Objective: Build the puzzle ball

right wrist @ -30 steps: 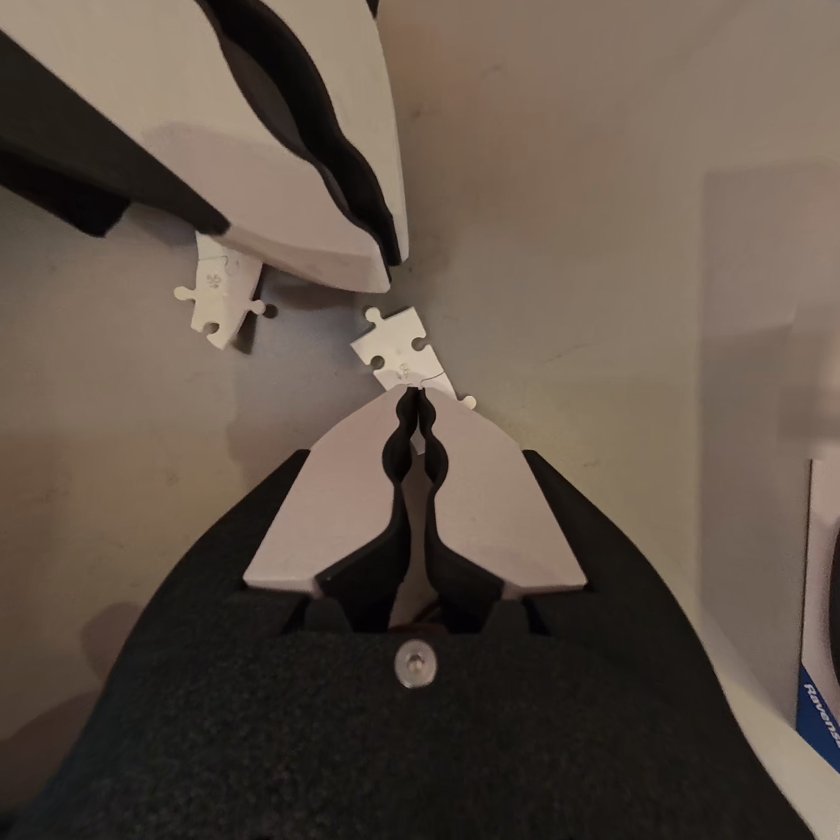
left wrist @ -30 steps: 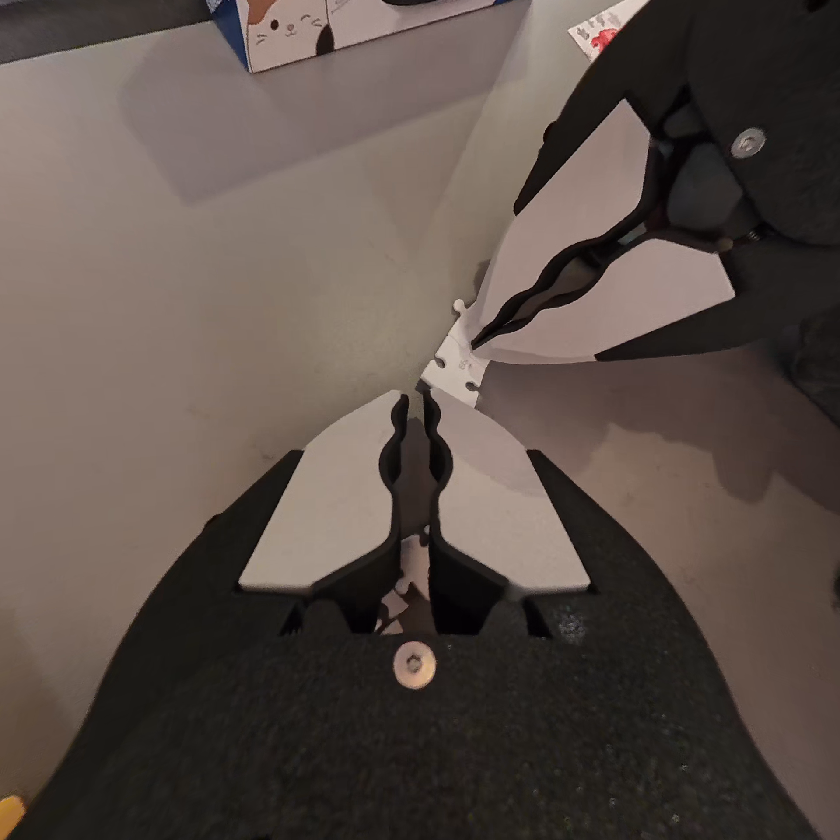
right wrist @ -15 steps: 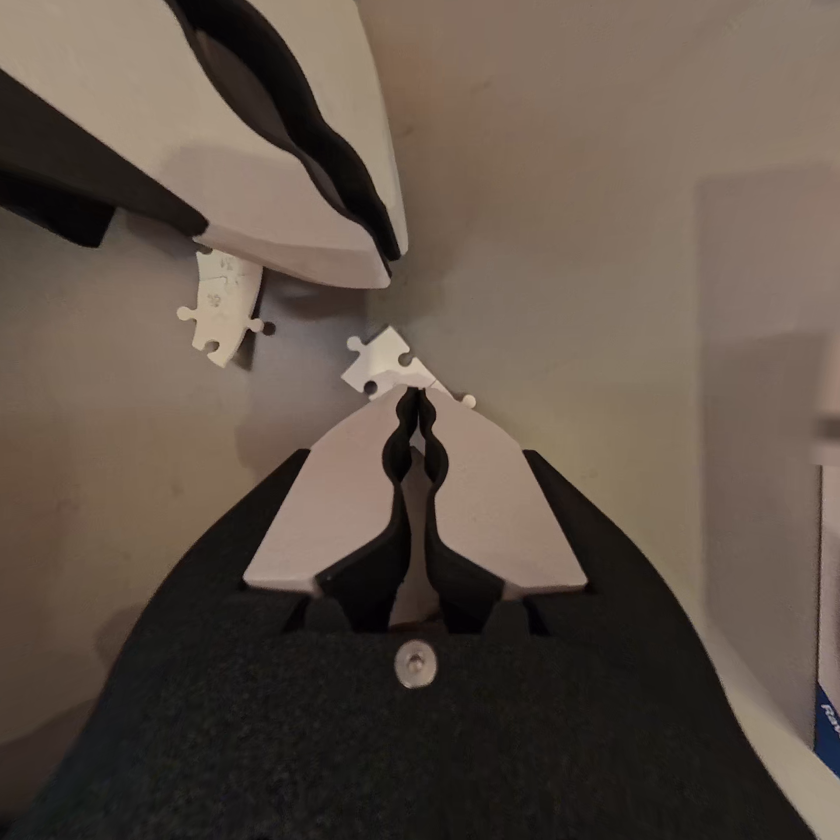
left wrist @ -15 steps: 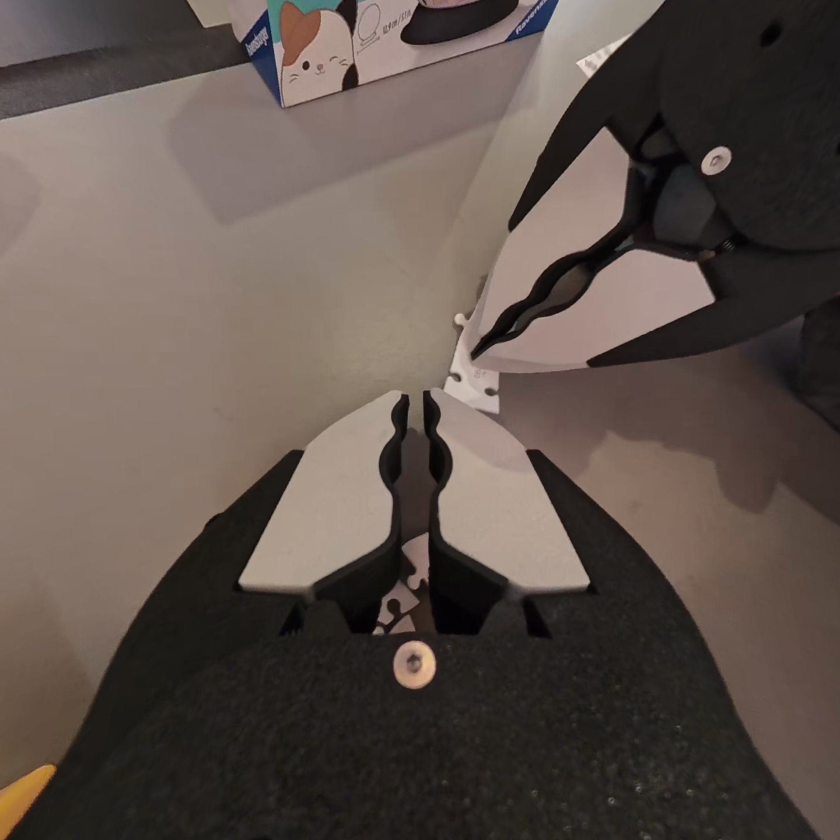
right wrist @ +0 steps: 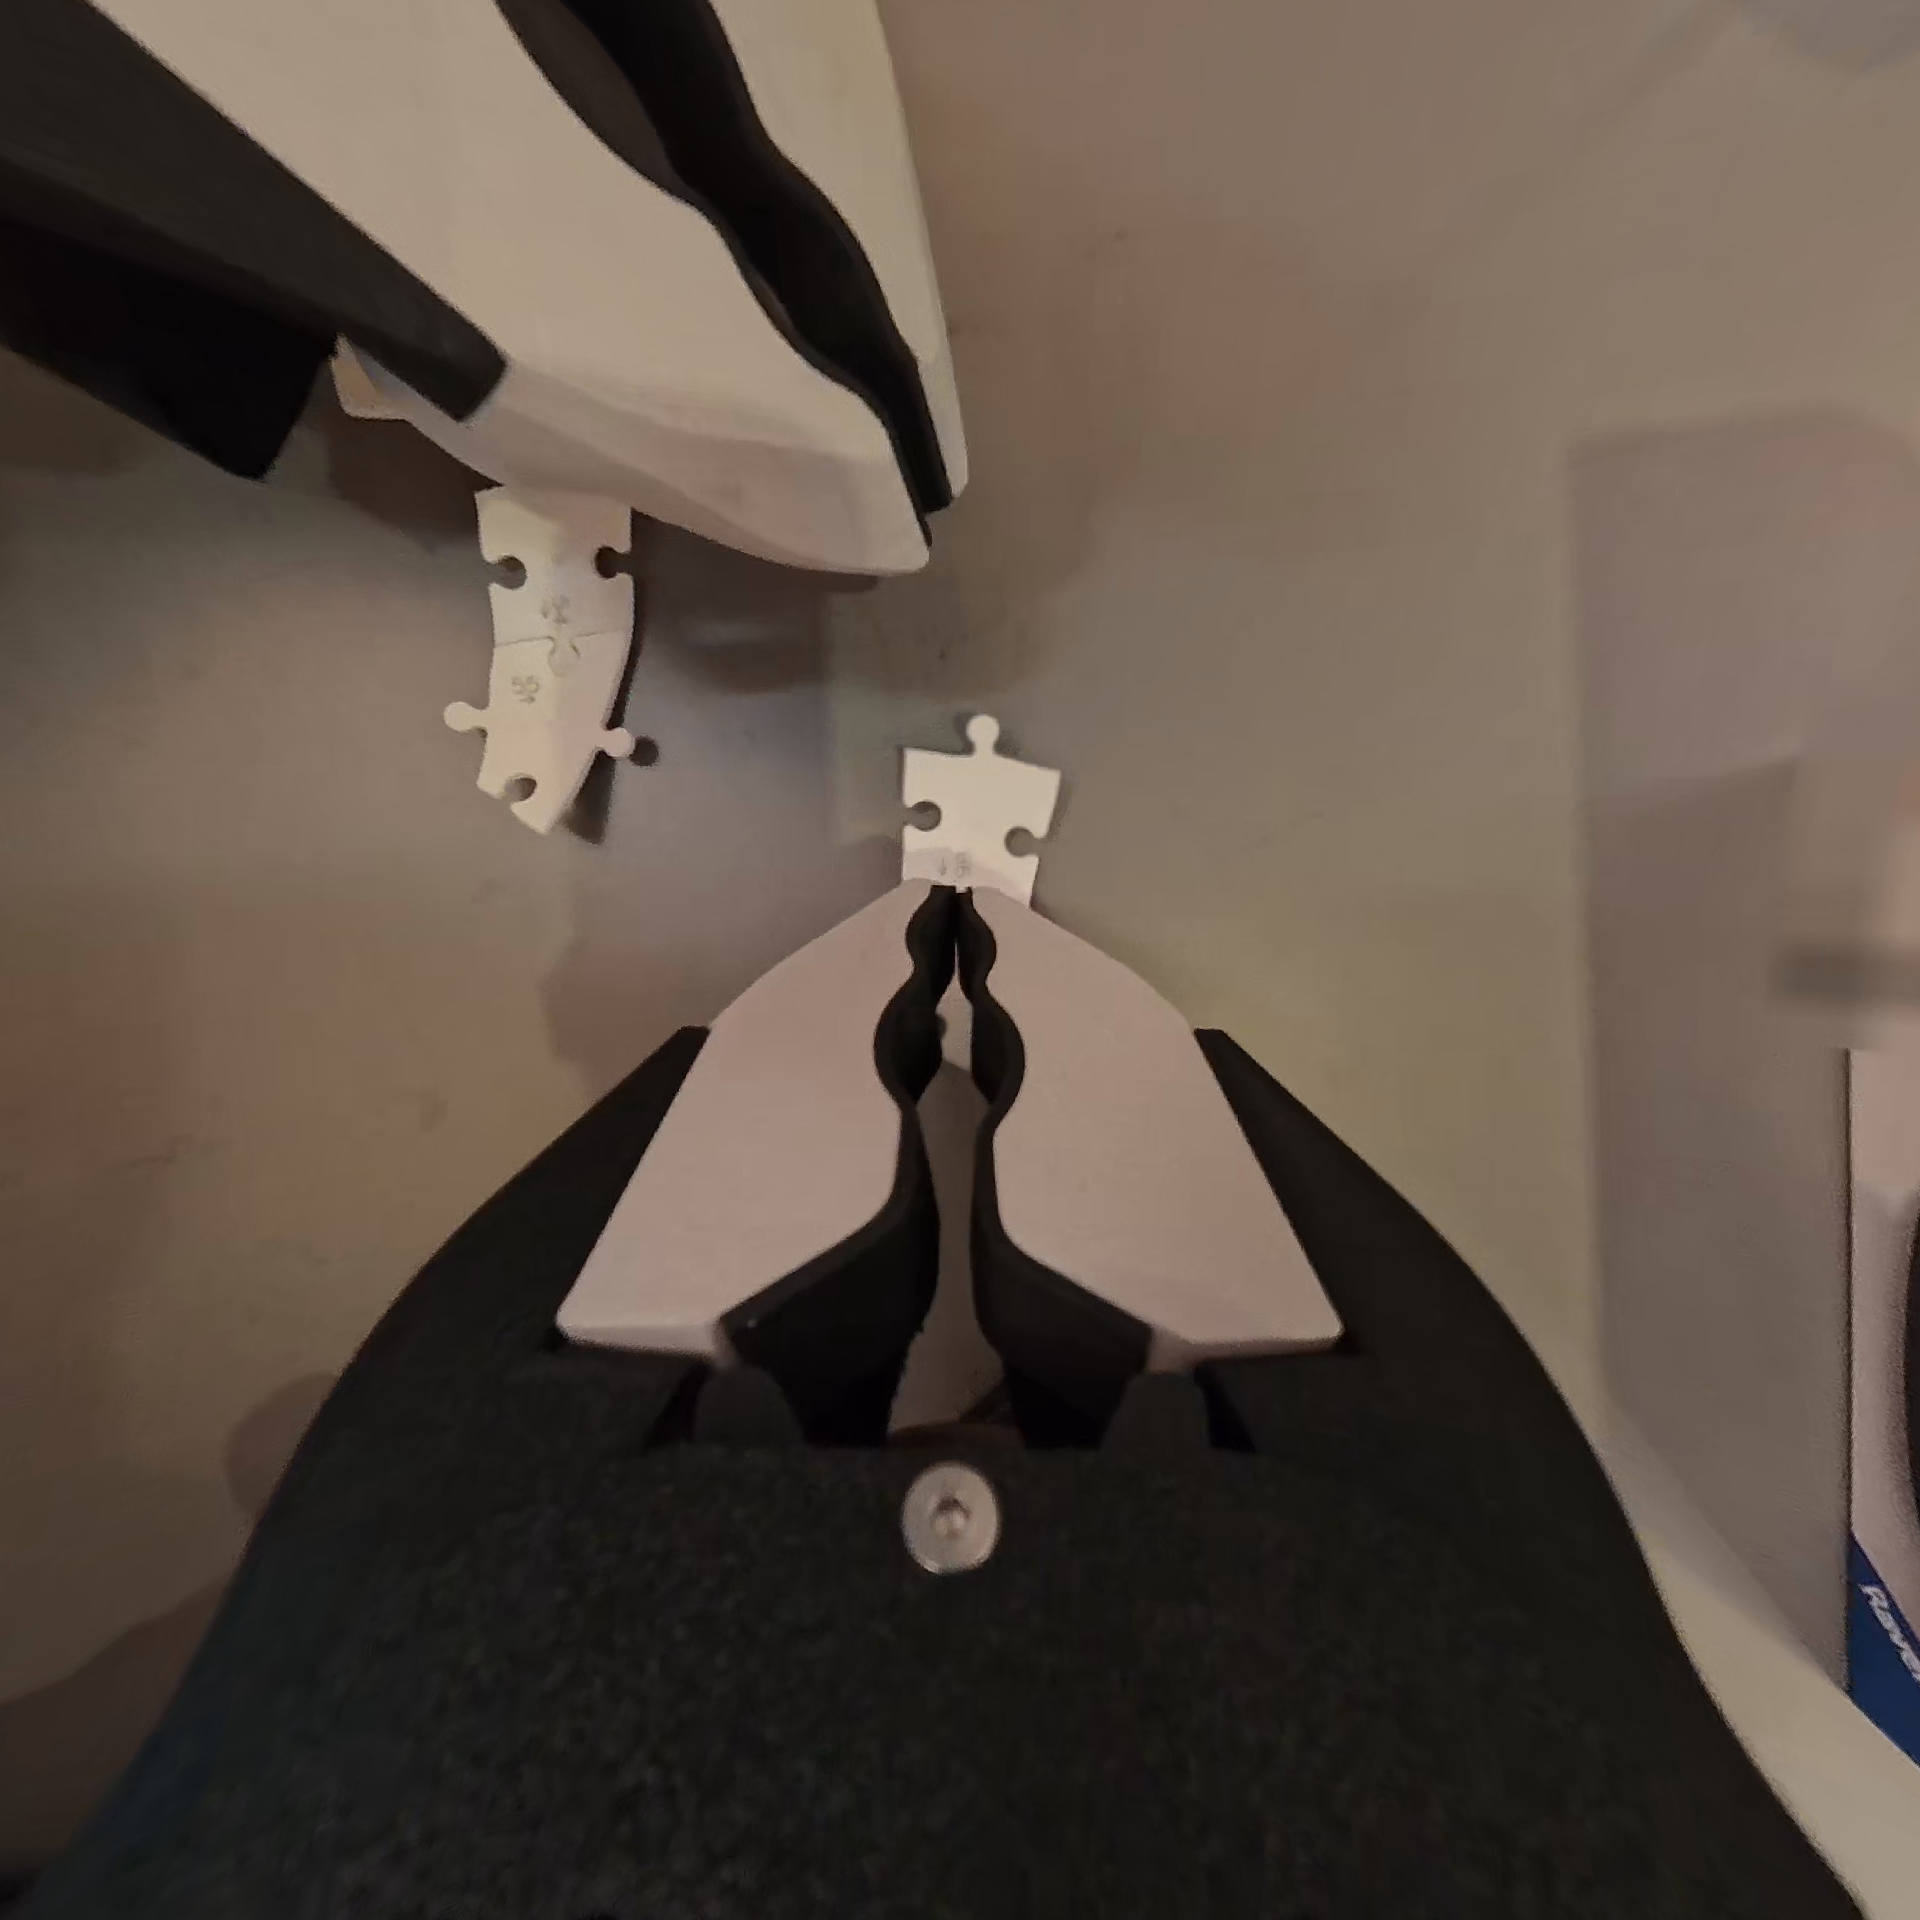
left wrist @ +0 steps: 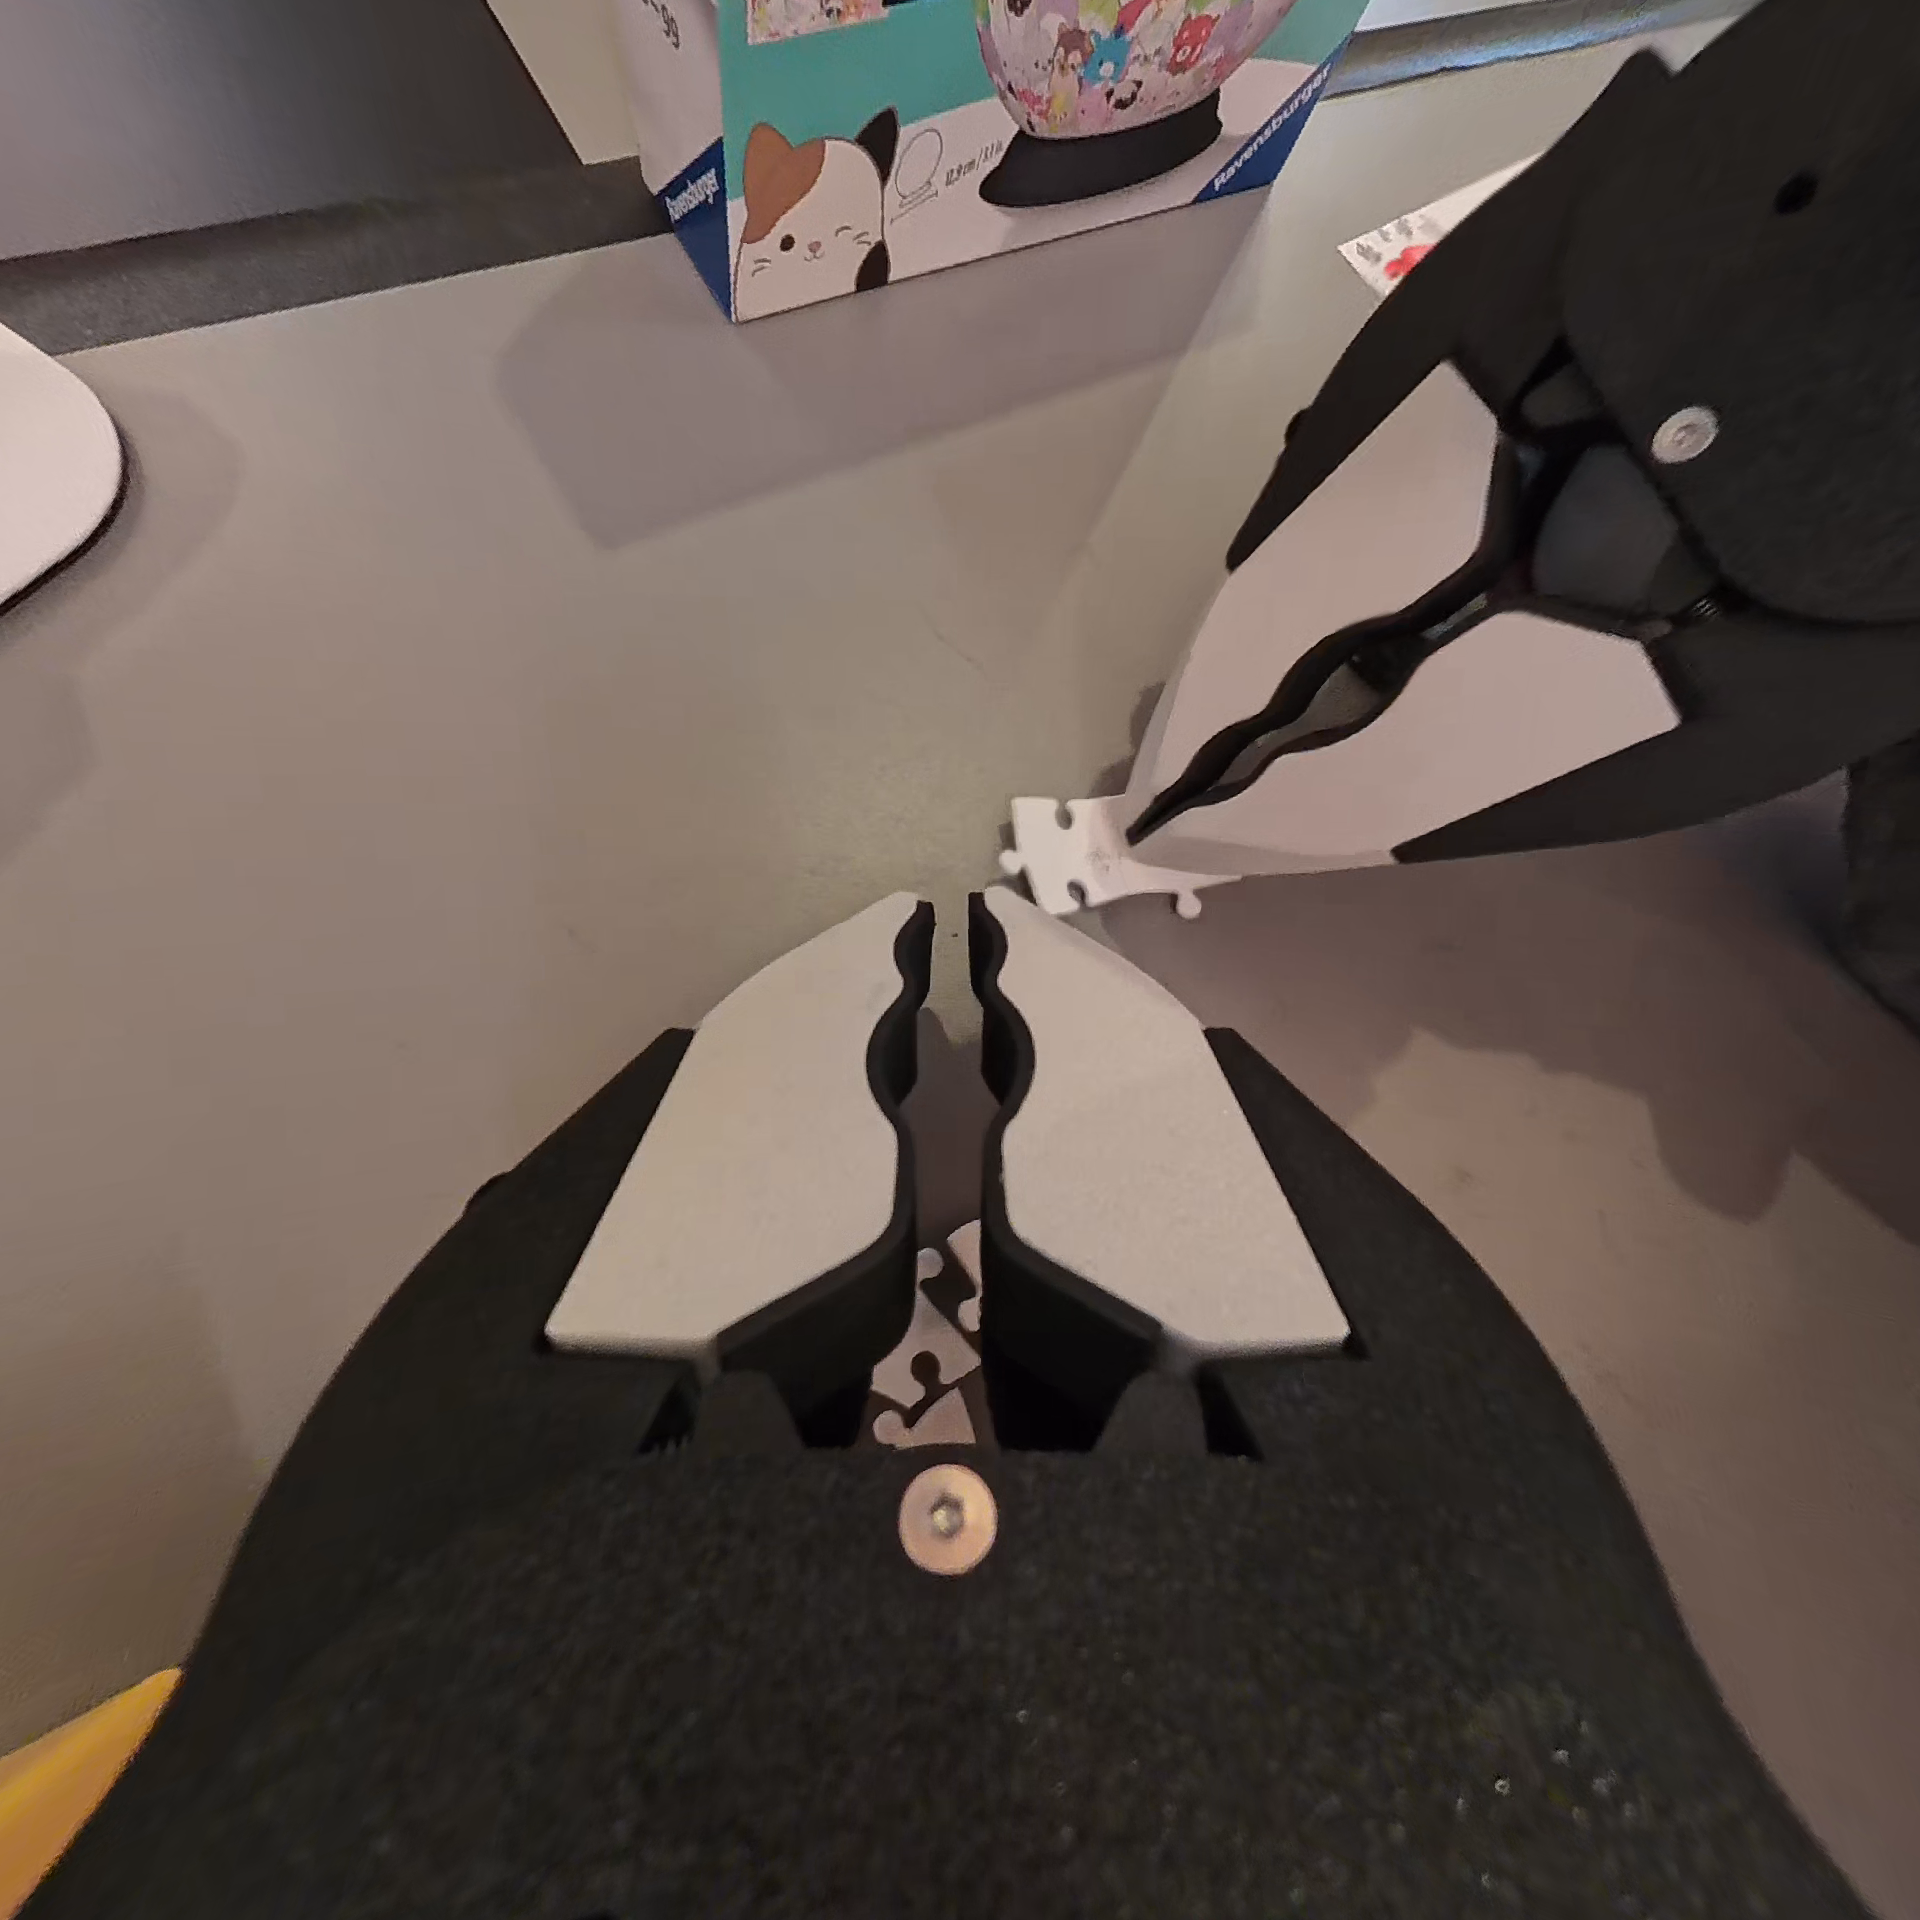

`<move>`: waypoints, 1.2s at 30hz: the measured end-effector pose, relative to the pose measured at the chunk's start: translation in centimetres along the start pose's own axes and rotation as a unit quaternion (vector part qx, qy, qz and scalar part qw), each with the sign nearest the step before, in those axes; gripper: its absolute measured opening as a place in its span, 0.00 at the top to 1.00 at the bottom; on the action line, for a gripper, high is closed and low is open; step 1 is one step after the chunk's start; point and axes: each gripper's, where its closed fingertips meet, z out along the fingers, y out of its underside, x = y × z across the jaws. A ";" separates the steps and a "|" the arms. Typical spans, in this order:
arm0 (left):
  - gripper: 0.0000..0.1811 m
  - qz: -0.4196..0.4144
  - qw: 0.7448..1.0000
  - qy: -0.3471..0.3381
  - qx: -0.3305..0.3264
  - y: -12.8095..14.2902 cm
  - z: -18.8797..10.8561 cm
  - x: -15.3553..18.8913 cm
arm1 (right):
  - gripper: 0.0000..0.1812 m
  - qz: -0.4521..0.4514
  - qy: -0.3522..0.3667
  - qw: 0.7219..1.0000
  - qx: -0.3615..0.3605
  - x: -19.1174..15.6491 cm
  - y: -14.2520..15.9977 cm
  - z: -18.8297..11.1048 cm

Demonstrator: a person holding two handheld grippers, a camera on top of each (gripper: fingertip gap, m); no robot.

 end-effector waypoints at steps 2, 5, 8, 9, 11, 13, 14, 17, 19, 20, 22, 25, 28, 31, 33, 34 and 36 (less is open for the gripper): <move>0.97 0.000 1.000 -0.002 0.003 0.0 -0.1 -0.1 | 1.00 -0.002 -0.001 1.000 -0.007 -0.1 0.3 0.5; 0.96 0.000 1.000 -0.007 0.017 -0.5 -0.5 -0.2 | 1.00 -0.024 0.012 0.999 -0.020 0.1 0.4 0.6; 0.95 -0.013 0.999 -0.012 0.046 -1.2 -1.0 -0.2 | 1.00 -0.028 0.012 0.999 -0.034 0.6 0.3 0.5; 0.94 -0.020 0.998 -0.016 0.058 -1.4 -1.4 -0.2 | 1.00 -0.024 0.004 0.999 -0.023 0.6 -0.2 -0.2; 0.92 -0.020 0.995 -0.026 0.095 -2.1 -3.3 0.4 | 1.00 -0.020 0.013 1.000 0.019 0.7 -2.1 -3.7; 0.90 0.001 0.989 -0.041 0.143 -2.9 -6.2 1.5 | 1.00 -0.025 0.040 0.998 0.051 0.3 -3.7 -8.6; 0.87 0.013 0.985 -0.053 0.166 -3.2 -8.0 2.2 | 1.00 -0.030 0.054 0.996 0.063 -0.5 -4.2 -11.2; 0.85 0.037 0.974 -0.088 0.204 -3.2 -13.0 4.6 | 1.00 -0.042 0.107 0.989 0.091 -4.1 -4.4 -18.2; 0.85 0.029 0.975 -0.099 0.197 -1.6 -15.4 6.4 | 0.98 -0.019 0.139 0.983 0.114 -7.3 -3.3 -21.3; 0.85 0.025 0.977 -0.093 0.191 -0.3 -16.4 7.5 | 0.95 -0.004 0.159 0.978 0.133 -9.0 -2.5 -22.3; 0.84 0.022 0.980 -0.085 0.178 3.3 -17.8 9.7 | 0.93 0.030 0.194 0.964 0.179 -12.5 -0.3 -23.0; 0.83 0.020 0.982 -0.084 0.166 9.7 -19.2 12.0 | 0.89 0.090 0.218 0.936 0.260 -17.5 3.9 -20.7; 0.81 0.016 0.984 -0.071 0.160 14.8 -19.5 14.3 | 0.83 0.131 0.239 0.908 0.319 -21.9 8.7 -18.0; 0.80 0.015 0.986 -0.051 0.161 17.0 -19.8 16.2 | 0.82 0.151 0.277 0.883 0.347 -24.6 12.5 -17.0; 0.79 0.021 0.986 -0.046 0.157 16.8 -20.0 16.7 | 0.81 0.154 0.290 0.880 0.343 -25.6 13.8 -17.1; 0.79 0.024 0.986 -0.039 0.159 16.6 -20.1 16.9 | 0.82 0.150 0.295 0.876 0.351 -25.7 13.9 -17.5; 0.79 0.032 0.987 -0.028 0.155 16.6 -20.1 17.1 | 0.82 0.154 0.297 0.872 0.357 -25.5 14.1 -18.0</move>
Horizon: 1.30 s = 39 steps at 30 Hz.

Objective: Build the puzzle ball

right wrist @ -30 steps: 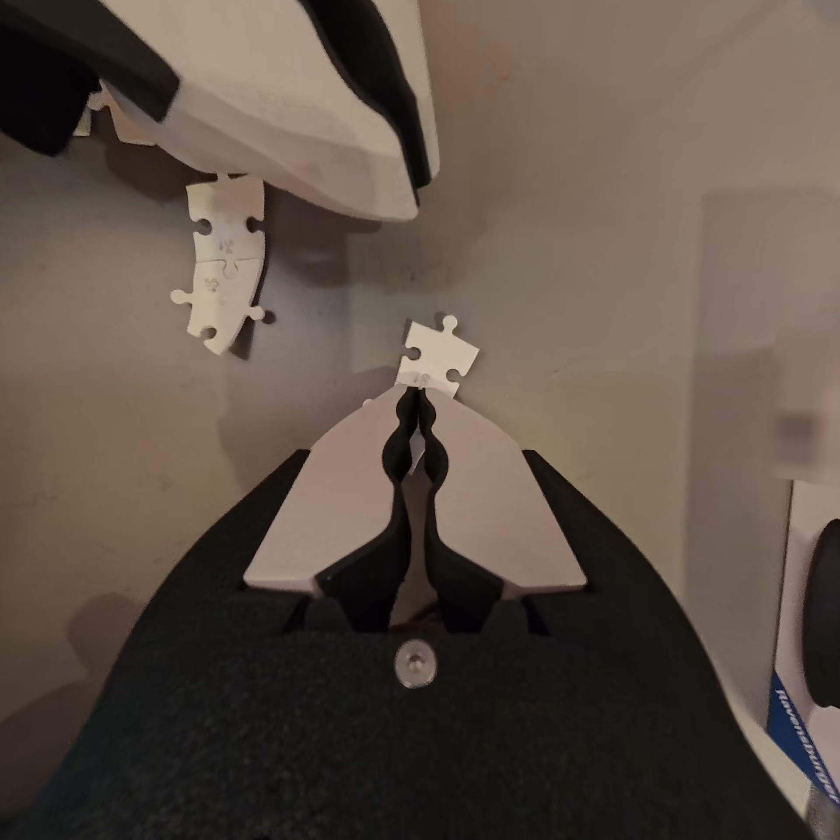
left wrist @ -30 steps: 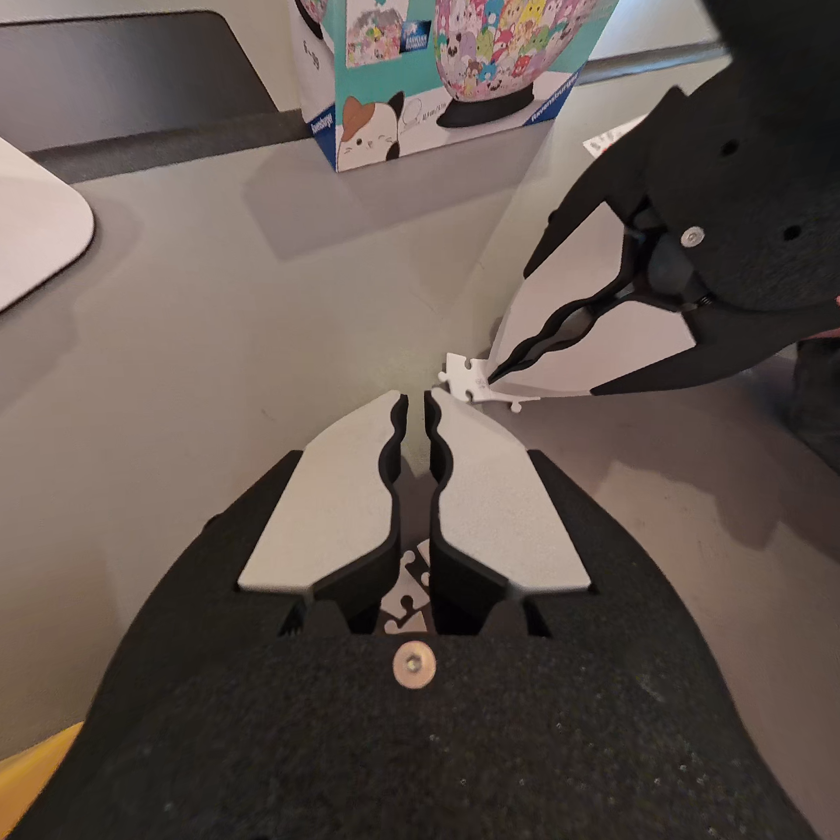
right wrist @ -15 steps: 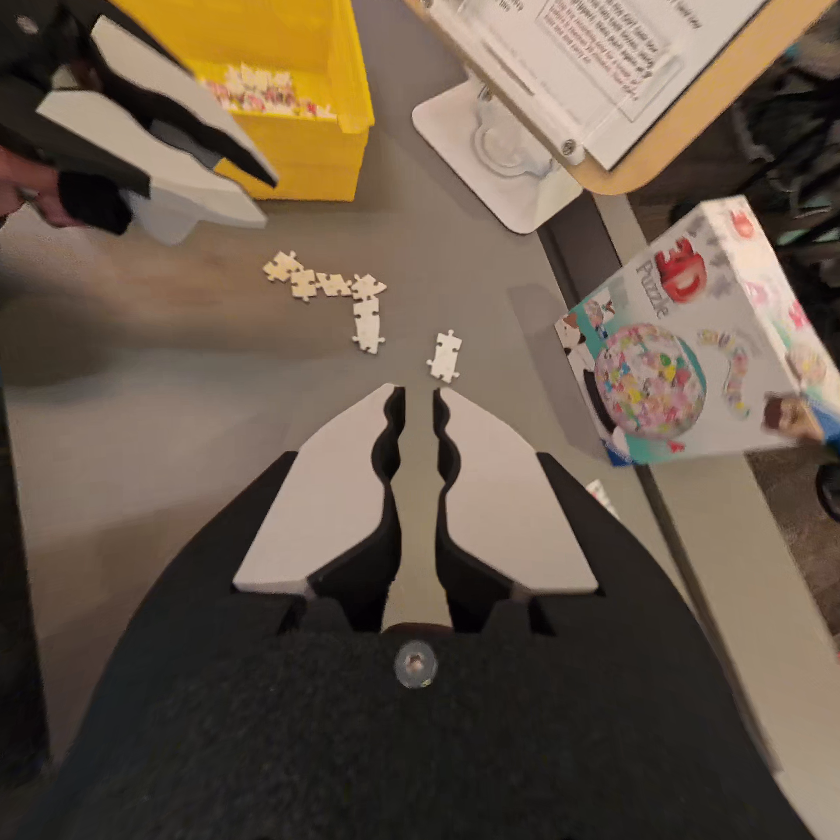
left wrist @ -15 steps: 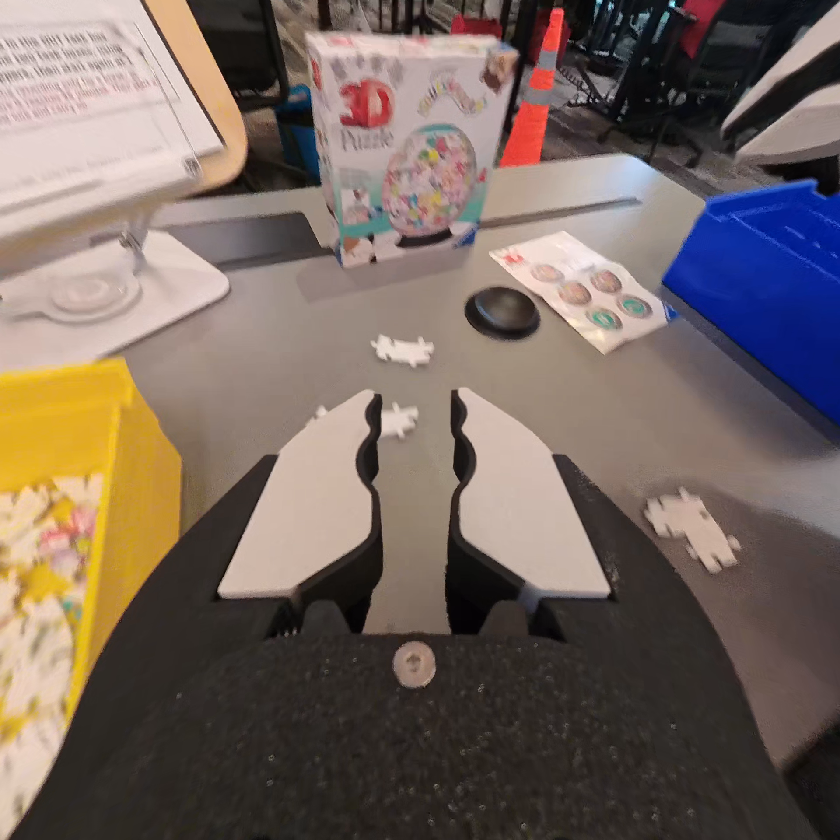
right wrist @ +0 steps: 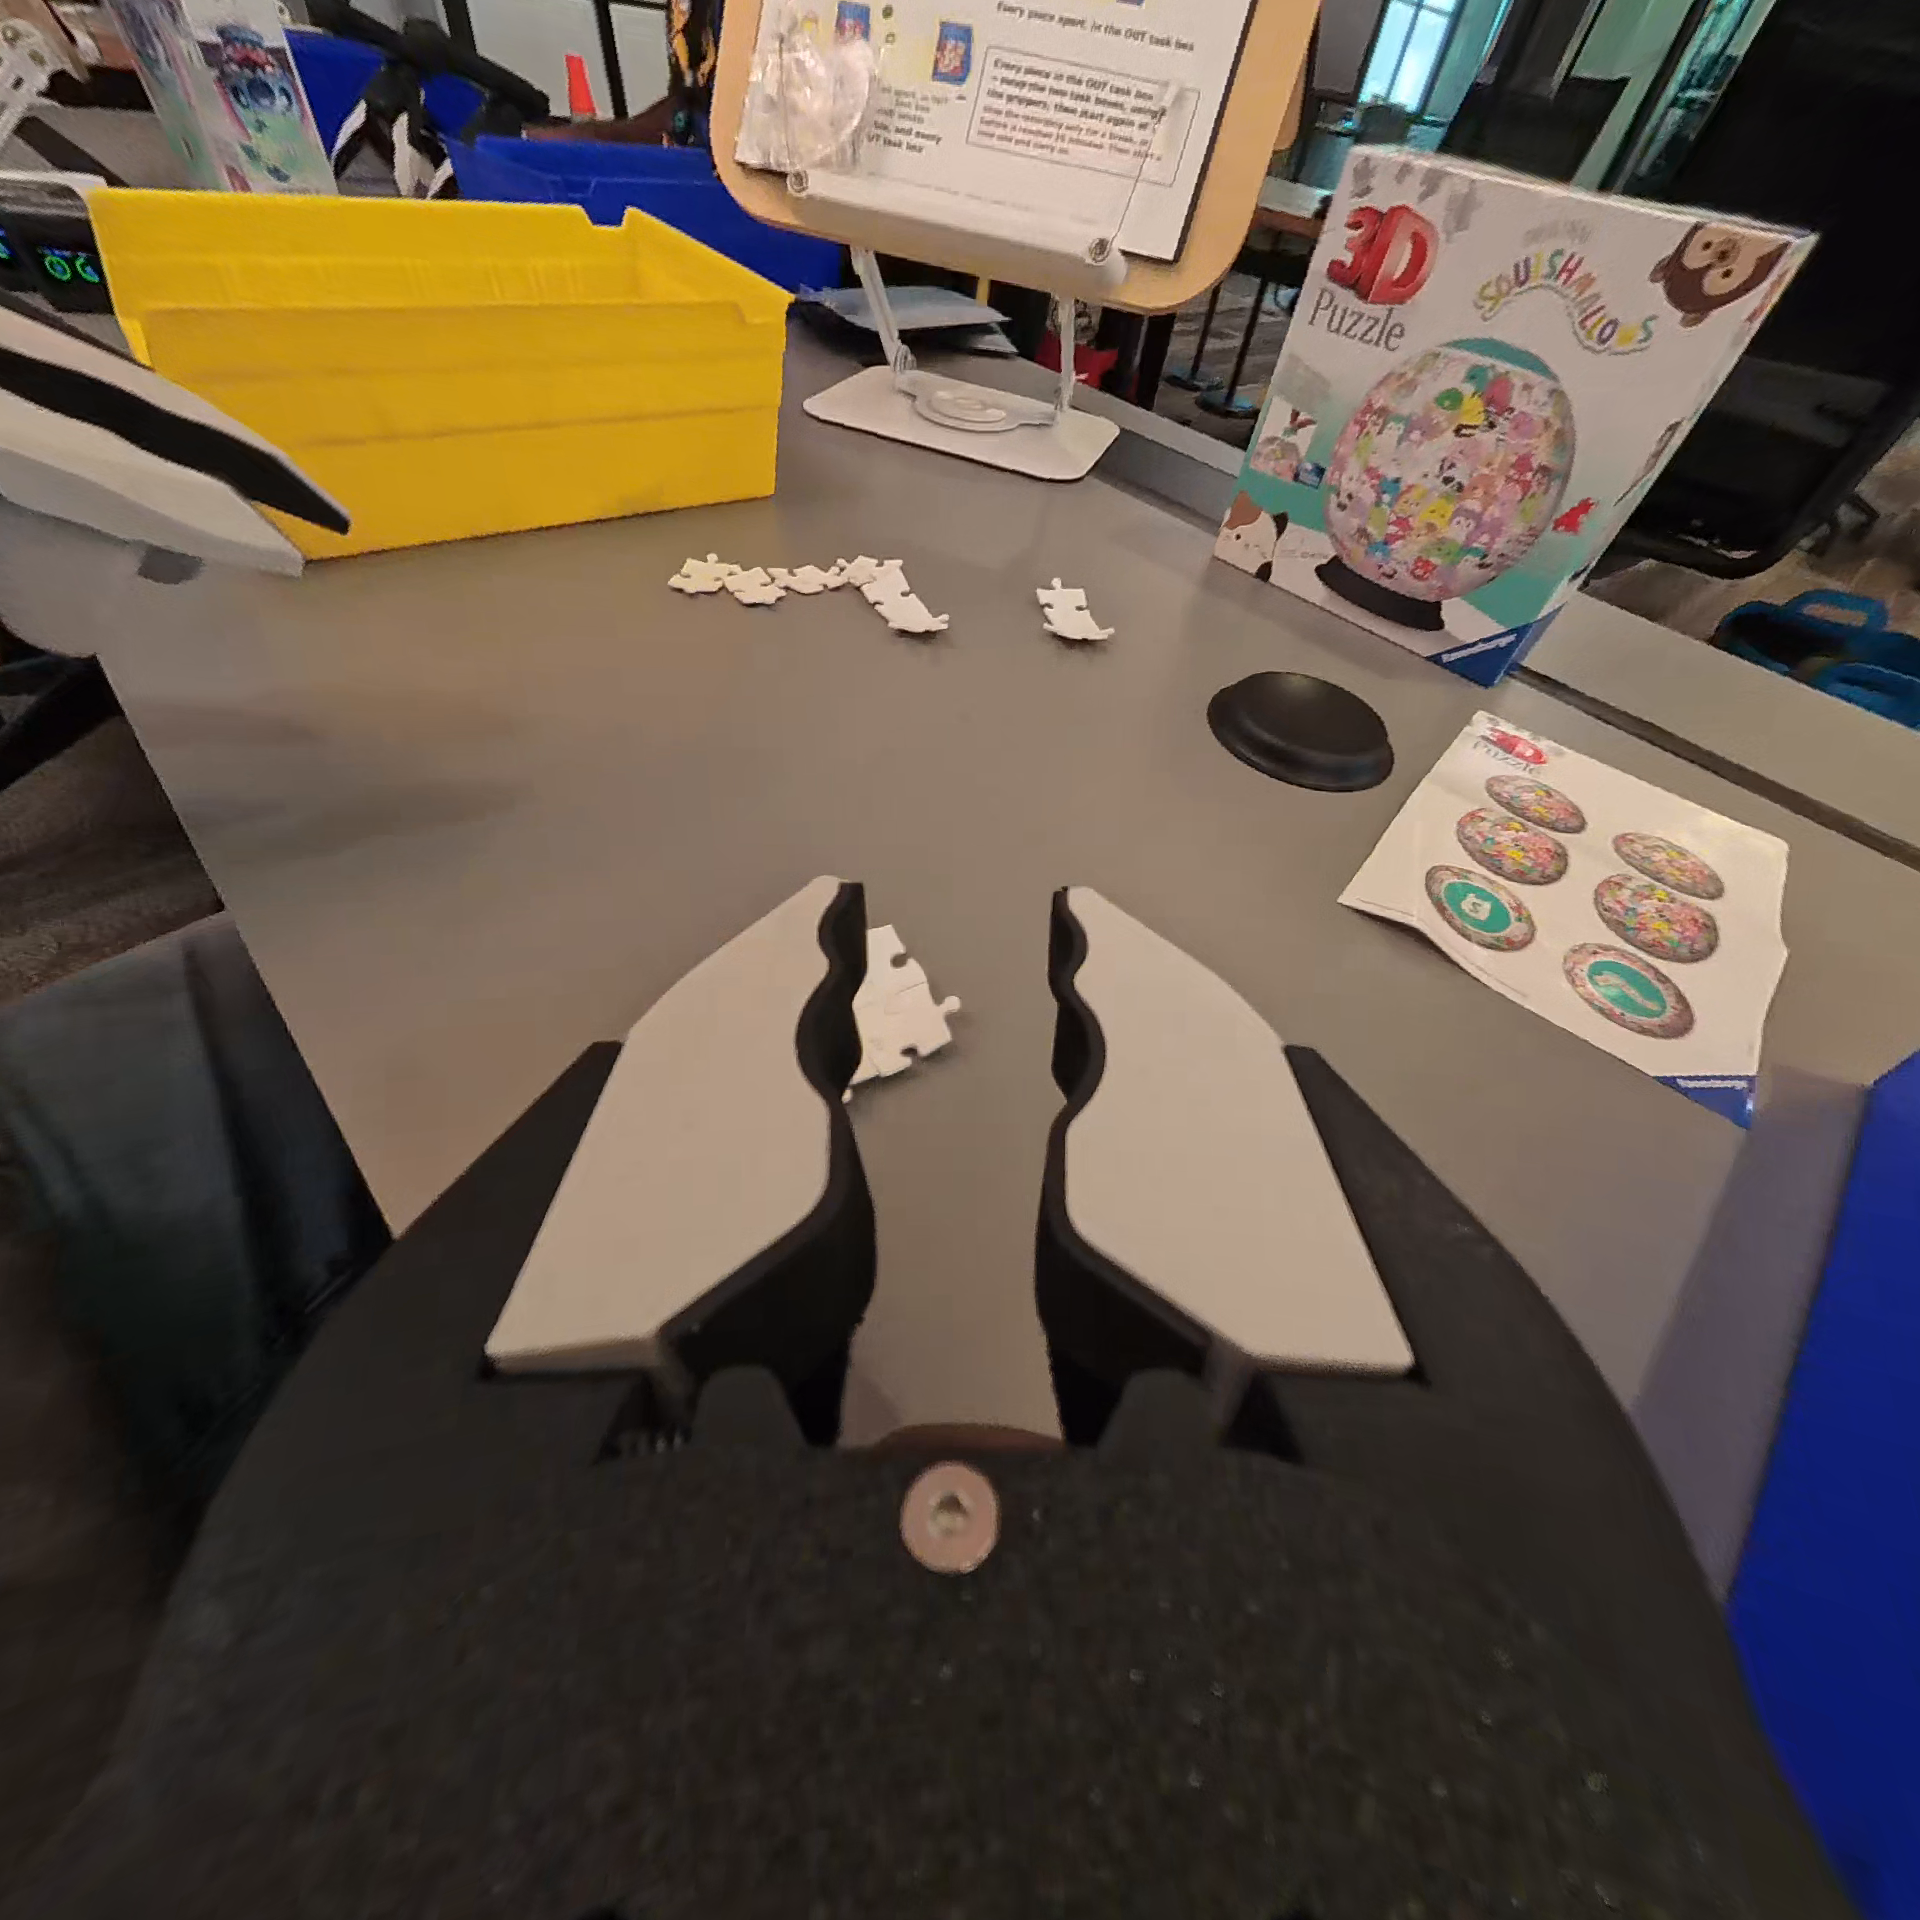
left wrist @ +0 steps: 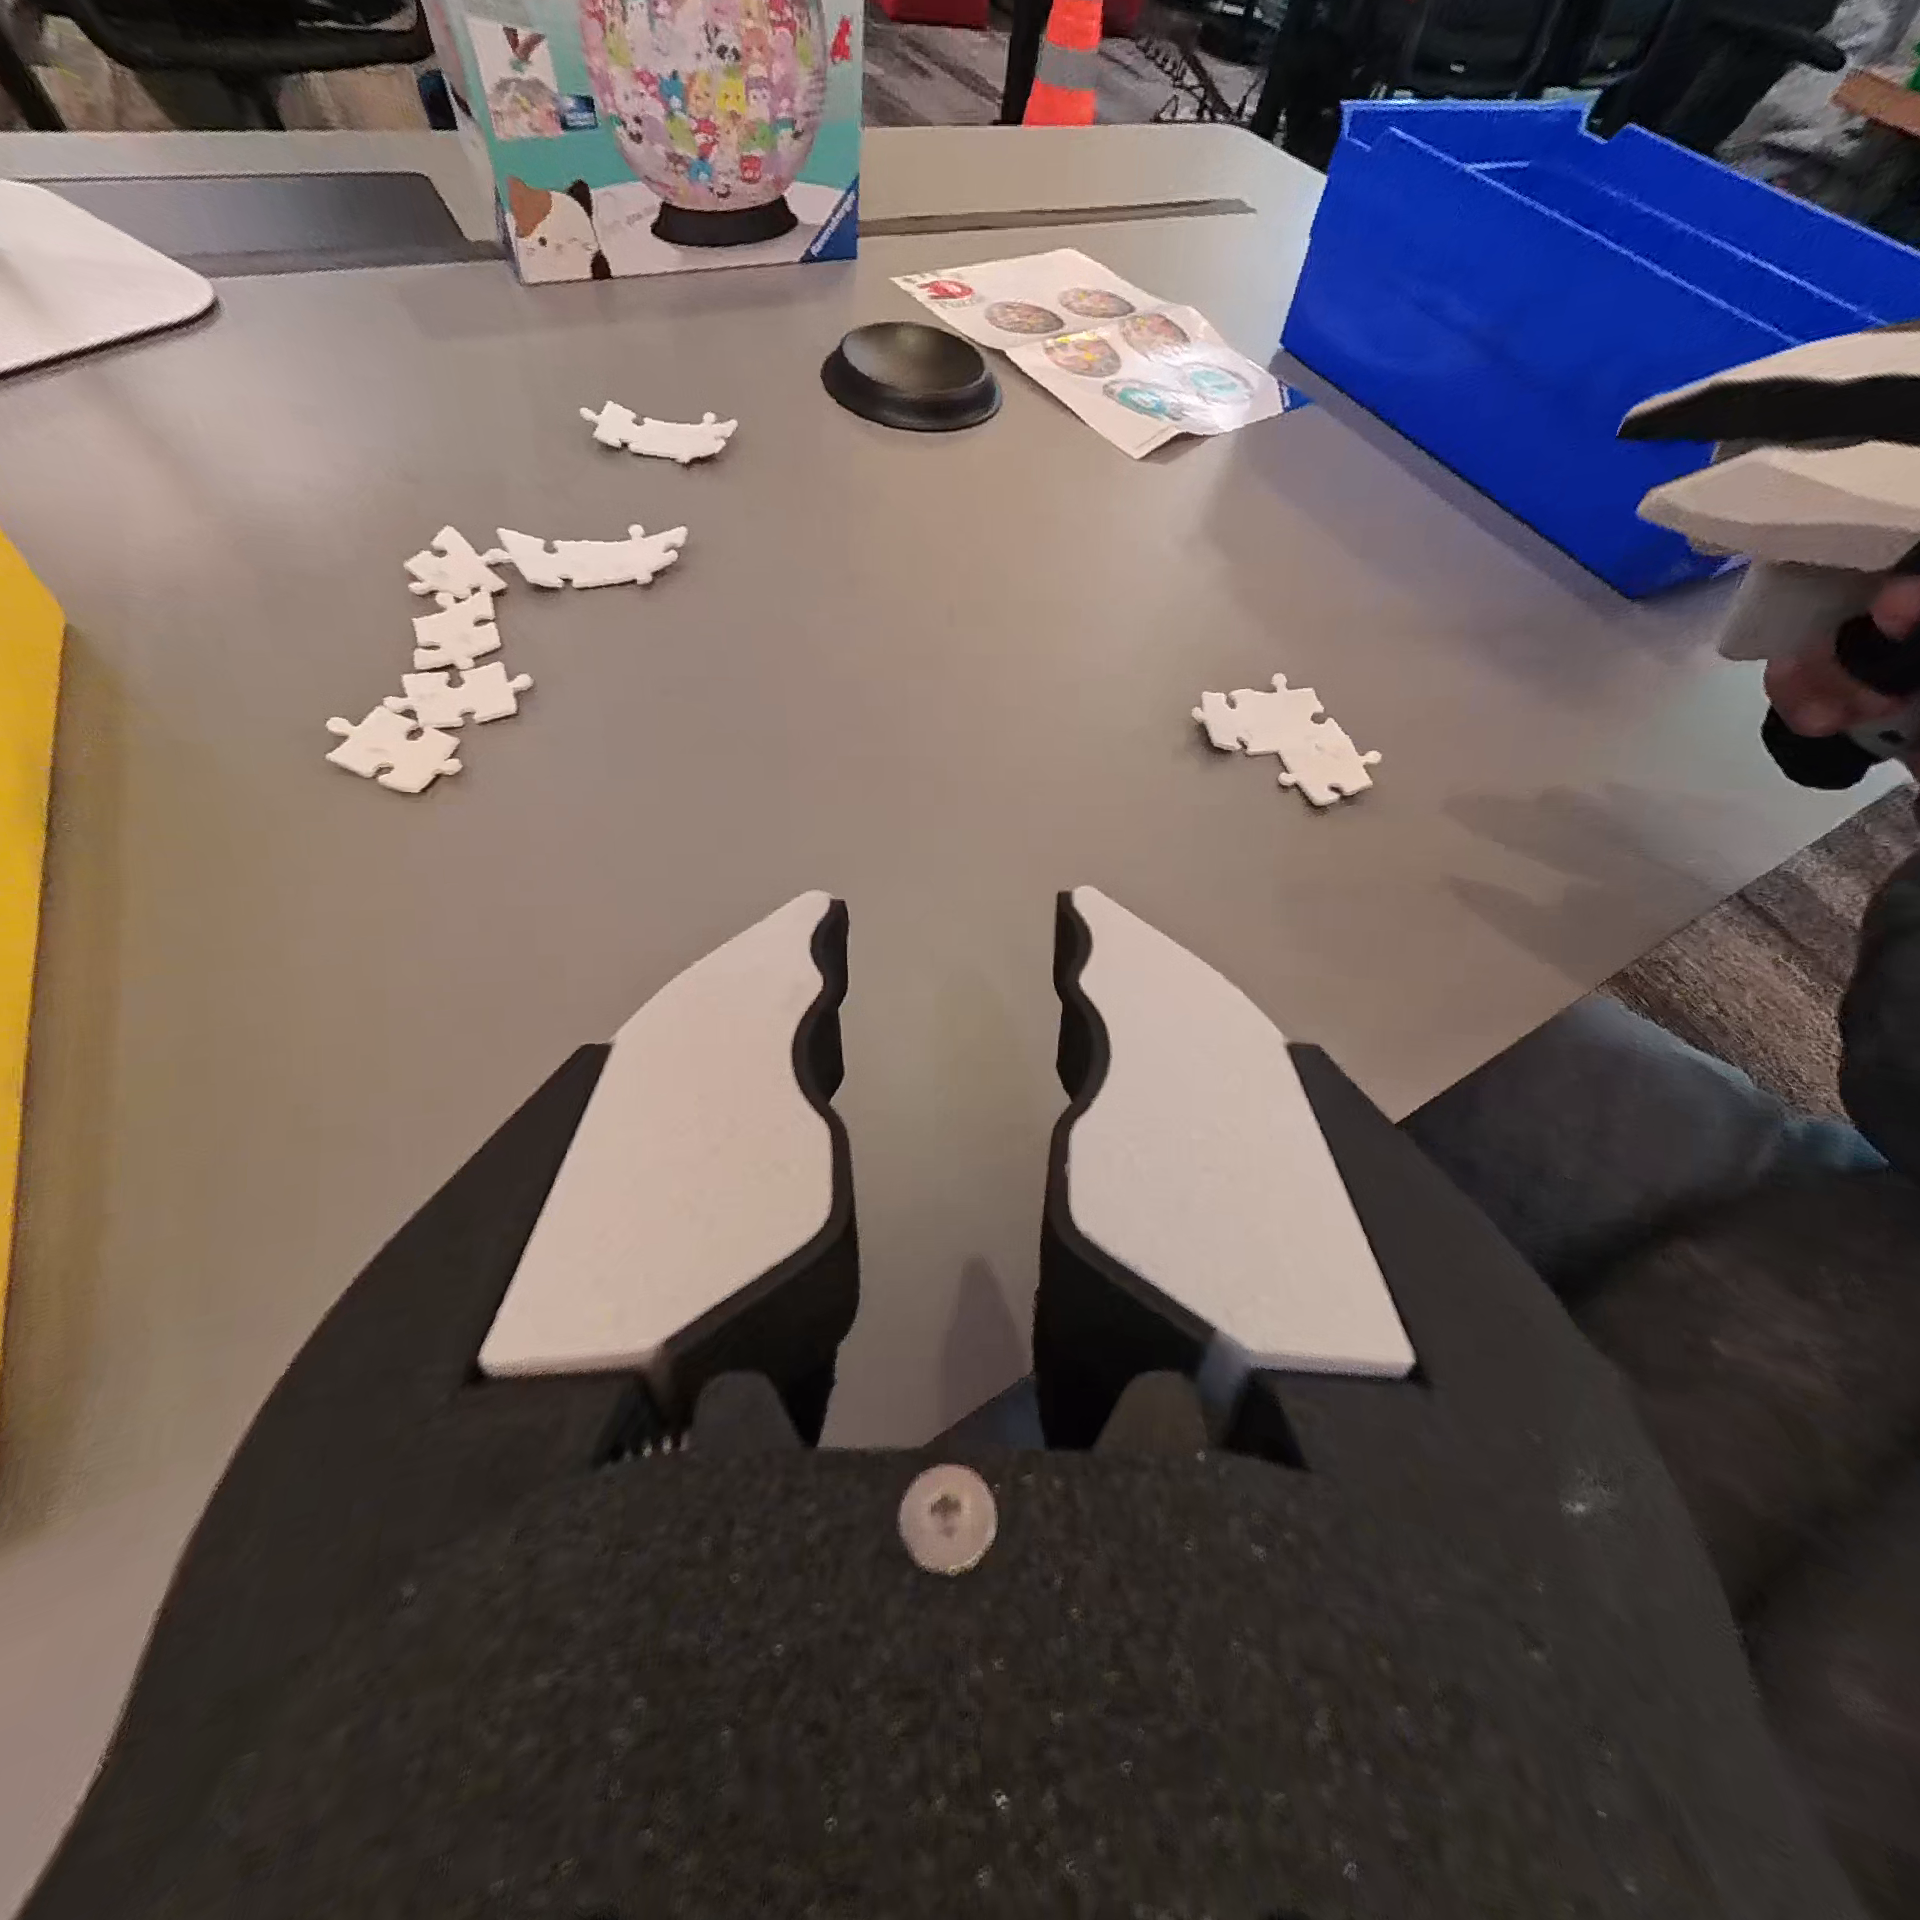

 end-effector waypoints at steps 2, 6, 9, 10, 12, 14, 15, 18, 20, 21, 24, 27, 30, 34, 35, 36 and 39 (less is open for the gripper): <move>0.79 0.005 1.000 -0.004 0.000 0.1 -0.2 -0.3 | 0.83 0.015 0.001 1.000 0.000 0.5 0.4 0.1; 0.79 0.005 0.999 0.000 0.040 -1.4 -0.9 -1.0 | 0.84 0.006 0.023 1.000 -0.008 2.0 1.5 0.4; 0.78 0.008 0.998 0.014 0.057 -1.9 -0.7 -1.9 | 0.84 0.033 0.038 0.999 -0.017 3.3 2.0 1.0; 0.78 0.005 0.998 0.021 0.057 -2.0 -0.6 -2.1 | 0.84 0.047 0.039 0.998 -0.022 3.5 2.2 1.3; 0.78 0.001 0.998 0.021 0.061 -2.3 -0.5 -2.8 | 0.84 0.050 0.047 0.997 -0.031 3.9 2.4 1.6; 0.78 -0.004 0.997 0.022 0.069 -3.0 -0.2 -3.4 | 0.84 0.043 0.059 0.997 -0.033 4.4 2.2 1.7; 0.78 -0.012 0.997 0.024 0.071 -3.2 -0.1 -3.6 | 0.84 0.046 0.060 0.997 -0.030 4.6 2.0 1.8; 0.78 -0.036 0.996 0.037 0.073 -3.5 -0.1 -3.9 | 0.84 0.046 0.050 0.997 -0.032 4.5 1.8 2.1; 0.78 -0.042 0.995 0.034 0.087 -4.0 -0.7 -4.2 | 0.85 0.035 0.048 0.998 -0.035 4.3 2.0 2.2; 0.78 -0.048 0.993 0.037 0.098 -4.5 -1.2 -4.3 | 0.85 0.033 0.045 0.998 -0.039 4.1 2.2 2.2; 0.78 -0.072 0.988 0.036 0.132 -7.2 -4.3 -6.1 | 0.85 0.028 0.030 0.998 -0.050 3.5 2.6 2.3; 0.81 -0.068 0.984 -0.072 0.151 -10.5 -9.2 -13.0 | 0.85 0.012 0.019 0.999 -0.045 3.0 2.0 2.2; 0.67 -0.081 0.984 -0.153 0.031 -9.7 -10.3 -21.2 | 0.85 0.000 0.008 0.999 -0.045 2.5 2.0 1.9; 0.70 -0.075 0.964 -0.209 -0.150 -4.2 -7.1 -29.8 | 0.85 0.008 -0.007 0.999 -0.043 2.0 2.1 1.5; 0.70 -0.077 0.960 -0.203 -0.177 -3.0 -5.9 -30.9 | 0.85 0.011 -0.010 0.999 -0.042 2.0 2.1 1.4; 0.69 -0.082 0.956 -0.194 -0.205 -1.7 -4.7 -31.6 | 0.85 0.014 -0.011 0.999 -0.040 2.0 2.0 1.4; 0.69 -0.088 0.939 -0.187 -0.275 1.5 -2.3 -33.0 | 0.85 0.018 -0.011 0.999 -0.042 2.3 2.2 1.3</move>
